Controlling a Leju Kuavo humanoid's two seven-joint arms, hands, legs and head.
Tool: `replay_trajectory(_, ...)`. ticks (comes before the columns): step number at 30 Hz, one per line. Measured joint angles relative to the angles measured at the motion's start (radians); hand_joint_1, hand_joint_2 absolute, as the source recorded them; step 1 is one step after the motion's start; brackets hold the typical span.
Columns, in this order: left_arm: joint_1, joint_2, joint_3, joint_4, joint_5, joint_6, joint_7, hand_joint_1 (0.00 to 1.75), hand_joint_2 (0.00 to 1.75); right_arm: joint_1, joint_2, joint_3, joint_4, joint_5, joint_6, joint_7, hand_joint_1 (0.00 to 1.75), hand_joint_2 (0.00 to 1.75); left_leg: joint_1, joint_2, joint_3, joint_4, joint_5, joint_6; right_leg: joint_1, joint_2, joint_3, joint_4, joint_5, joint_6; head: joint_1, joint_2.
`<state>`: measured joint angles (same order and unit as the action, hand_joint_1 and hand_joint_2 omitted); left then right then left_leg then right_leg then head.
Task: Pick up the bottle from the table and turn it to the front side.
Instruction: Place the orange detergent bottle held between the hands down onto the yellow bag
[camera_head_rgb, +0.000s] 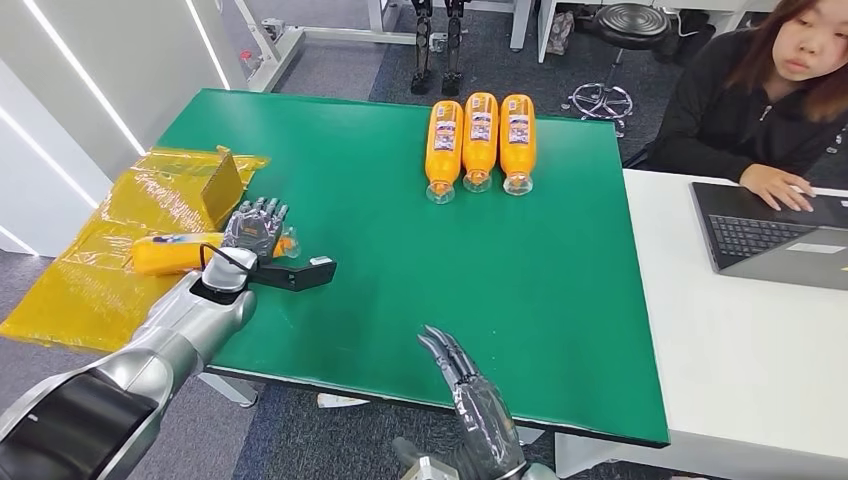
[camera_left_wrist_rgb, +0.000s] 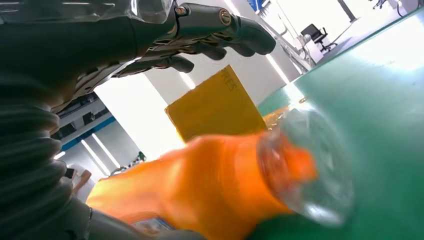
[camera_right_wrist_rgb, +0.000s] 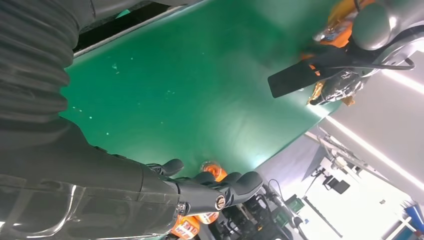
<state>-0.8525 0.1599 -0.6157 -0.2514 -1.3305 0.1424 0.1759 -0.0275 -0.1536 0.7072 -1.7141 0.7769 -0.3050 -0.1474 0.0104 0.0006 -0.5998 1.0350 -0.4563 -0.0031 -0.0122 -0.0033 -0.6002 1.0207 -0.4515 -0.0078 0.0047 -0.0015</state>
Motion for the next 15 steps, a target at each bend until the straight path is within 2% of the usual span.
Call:
replay_trajectory(4,0.0,-0.005,0.0,0.0,-0.011,0.044,0.018,0.0,1.75,0.003,0.0,-0.004,0.0,-0.002,0.003,-0.007,0.0,1.75,0.0,0.0,0.0,0.0,0.0,0.0,0.0,0.0,0.0,0.0,0.0,0.0,0.0,0.0)
replay_trajectory(8,-0.002,-0.027,0.003,0.0,-0.004,0.18,-0.009,0.0,1.75,0.01,0.0,-0.012,-0.002,-0.002,-0.012,-0.012,0.0,1.75,0.0,0.0,0.0,0.0,0.0,0.0,0.0,0.0,0.0,0.0,0.0,0.0,0.0,0.0)
replay_trajectory(12,-0.005,-0.079,0.026,-0.012,0.044,0.339,-0.131,0.0,1.75,0.032,0.0,-0.036,-0.014,0.0,-0.051,-0.013,0.0,1.75,0.0,-0.001,0.0,0.001,0.0,0.0,0.0,-0.001,0.0,0.0,0.0,0.0,0.0,0.0)
replay_trajectory(15,0.0,-0.131,0.072,-0.057,0.16,0.427,-0.306,0.0,1.75,0.053,-0.001,-0.064,-0.023,0.0,-0.087,-0.019,0.0,1.75,-0.001,-0.001,0.0,0.001,0.0,0.001,-0.001,-0.001,0.001,-0.001,0.001,0.001,0.0,0.0)
